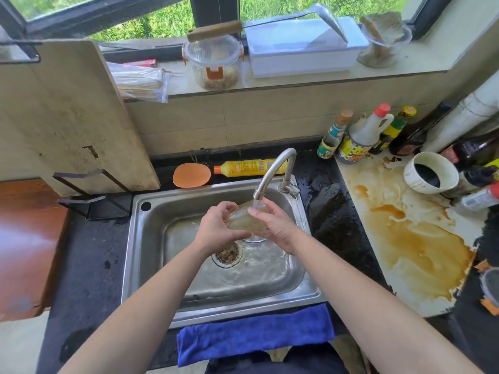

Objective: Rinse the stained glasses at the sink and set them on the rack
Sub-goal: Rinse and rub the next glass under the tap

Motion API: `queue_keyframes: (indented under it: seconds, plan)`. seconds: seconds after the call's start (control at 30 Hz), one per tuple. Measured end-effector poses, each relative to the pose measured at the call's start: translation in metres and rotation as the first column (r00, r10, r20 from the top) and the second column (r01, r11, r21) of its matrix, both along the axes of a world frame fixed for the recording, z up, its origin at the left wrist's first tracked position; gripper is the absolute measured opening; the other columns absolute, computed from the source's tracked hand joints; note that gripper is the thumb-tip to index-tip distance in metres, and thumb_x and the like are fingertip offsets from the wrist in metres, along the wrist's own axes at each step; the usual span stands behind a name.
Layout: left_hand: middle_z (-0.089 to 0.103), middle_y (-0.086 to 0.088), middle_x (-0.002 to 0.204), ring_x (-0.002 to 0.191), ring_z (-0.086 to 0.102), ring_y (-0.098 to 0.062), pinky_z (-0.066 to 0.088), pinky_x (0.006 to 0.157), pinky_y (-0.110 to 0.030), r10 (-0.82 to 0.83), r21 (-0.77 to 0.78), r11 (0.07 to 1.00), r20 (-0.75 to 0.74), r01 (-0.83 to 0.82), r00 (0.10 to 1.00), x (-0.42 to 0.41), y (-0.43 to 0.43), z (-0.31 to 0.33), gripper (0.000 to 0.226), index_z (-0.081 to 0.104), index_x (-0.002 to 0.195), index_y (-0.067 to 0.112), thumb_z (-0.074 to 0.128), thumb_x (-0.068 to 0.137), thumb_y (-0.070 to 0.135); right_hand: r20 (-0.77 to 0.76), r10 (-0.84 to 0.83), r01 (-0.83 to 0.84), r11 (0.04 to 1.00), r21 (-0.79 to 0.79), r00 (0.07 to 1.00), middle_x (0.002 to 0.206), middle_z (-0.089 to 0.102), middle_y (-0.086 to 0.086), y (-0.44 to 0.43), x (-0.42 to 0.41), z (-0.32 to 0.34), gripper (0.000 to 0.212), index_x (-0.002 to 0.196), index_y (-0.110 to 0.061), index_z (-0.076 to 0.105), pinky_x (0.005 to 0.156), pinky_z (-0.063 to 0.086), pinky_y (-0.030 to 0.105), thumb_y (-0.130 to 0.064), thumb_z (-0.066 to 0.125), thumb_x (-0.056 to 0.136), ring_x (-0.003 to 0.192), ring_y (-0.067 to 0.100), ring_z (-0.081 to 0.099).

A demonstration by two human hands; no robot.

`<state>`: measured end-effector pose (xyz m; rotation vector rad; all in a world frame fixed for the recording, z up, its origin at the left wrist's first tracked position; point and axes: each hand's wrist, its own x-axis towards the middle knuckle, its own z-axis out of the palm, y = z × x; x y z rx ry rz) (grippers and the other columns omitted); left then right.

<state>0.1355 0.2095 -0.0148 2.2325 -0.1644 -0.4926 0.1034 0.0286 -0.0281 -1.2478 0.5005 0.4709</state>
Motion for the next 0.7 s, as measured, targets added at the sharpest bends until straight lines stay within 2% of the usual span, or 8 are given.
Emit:
queue_keyframes:
  seconds: [0.07,0.17,0.2,0.27,0.37,0.47,0.6,0.7]
  plan:
    - [0.056,0.003,0.112,0.1,0.058,-0.013,0.051,0.087,-0.029,0.001,-0.003,1.0,-0.001,-0.001,1.0,0.001,-0.003,-0.002,0.075,0.058,0.123,0.03,0.095,0.059,0.036,-0.003,-0.003,0.003,1.0,0.0,1.0,0.138,0.063,0.003,-0.001,0.0,0.001,0.079,0.144,-0.039,0.05,0.102,0.054,0.048,-0.045,0.086,0.074,0.116,0.021,0.069]
    - [0.058,0.003,0.115,0.104,0.059,-0.014,0.053,0.093,-0.034,0.029,-0.022,0.999,-0.028,-0.029,0.999,0.002,-0.006,-0.004,0.074,0.06,0.122,0.03,0.096,0.058,0.038,-0.023,0.017,-0.018,0.999,-0.028,1.0,0.14,0.061,-0.004,-0.002,0.0,0.006,0.085,0.142,-0.043,0.051,0.109,0.047,0.052,-0.065,0.084,0.067,0.125,0.02,0.061]
    - [0.06,0.003,0.116,0.106,0.06,-0.015,0.053,0.095,-0.035,0.046,-0.047,0.998,-0.059,-0.049,0.997,0.002,-0.006,-0.006,0.073,0.06,0.121,0.03,0.096,0.057,0.039,-0.02,0.032,-0.033,0.999,-0.041,0.999,0.14,0.059,-0.008,-0.001,-0.001,0.012,0.074,0.141,-0.044,0.051,0.112,0.042,0.053,-0.066,0.077,0.076,0.129,0.017,0.056]
    - [0.064,0.004,0.119,0.108,0.063,-0.016,0.054,0.096,-0.039,0.085,-0.127,0.986,-0.149,-0.104,0.985,0.004,-0.005,-0.01,0.075,0.061,0.119,0.031,0.096,0.054,0.044,-0.025,0.048,-0.049,0.998,-0.044,0.999,0.147,0.049,-0.014,-0.001,-0.003,0.022,0.049,0.146,-0.044,0.043,0.117,0.034,0.052,-0.056,0.053,0.099,0.138,0.015,0.043]
    - [0.064,0.005,0.122,0.11,0.063,-0.015,0.057,0.094,-0.04,0.123,-0.197,0.964,-0.261,-0.178,0.957,0.004,0.0,-0.009,0.08,0.061,0.128,0.026,0.096,0.057,0.042,0.007,0.095,-0.094,0.991,-0.091,0.995,0.162,0.03,-0.012,-0.003,-0.005,0.026,0.053,0.156,-0.038,0.031,0.118,0.03,0.049,-0.052,0.04,0.105,0.148,0.016,0.028]
    - [0.067,-0.001,0.118,0.104,0.069,-0.019,0.06,0.087,-0.042,0.181,-0.297,0.897,-0.429,-0.327,0.885,0.004,0.009,-0.006,0.075,0.057,0.131,0.017,0.093,0.067,0.03,0.03,0.139,-0.134,0.98,-0.147,0.99,0.16,0.035,-0.008,0.005,-0.004,0.027,0.048,0.151,-0.034,0.041,0.116,0.038,0.045,-0.049,0.043,0.105,0.137,0.014,0.039]
    - [0.071,-0.011,0.119,0.093,0.071,-0.028,0.055,0.081,-0.042,0.155,-0.377,0.801,-0.621,-0.466,0.769,0.01,0.027,-0.006,0.086,0.053,0.135,0.011,0.093,0.063,0.038,0.033,0.199,-0.19,0.965,-0.181,0.98,0.149,0.047,-0.007,0.008,-0.004,0.025,0.043,0.139,-0.031,0.057,0.111,0.044,0.042,-0.052,0.043,0.104,0.13,0.015,0.045]
    - [0.067,-0.014,0.118,0.077,0.068,-0.024,0.053,0.058,-0.029,0.136,-0.388,0.758,-0.693,-0.524,0.708,0.014,0.032,-0.002,0.068,0.052,0.133,0.011,0.081,0.078,0.038,0.039,0.225,-0.215,0.96,-0.18,0.974,0.138,0.056,-0.005,0.001,-0.004,0.02,0.026,0.118,-0.026,0.067,0.109,0.046,0.044,-0.028,0.044,0.105,0.13,0.017,0.048]
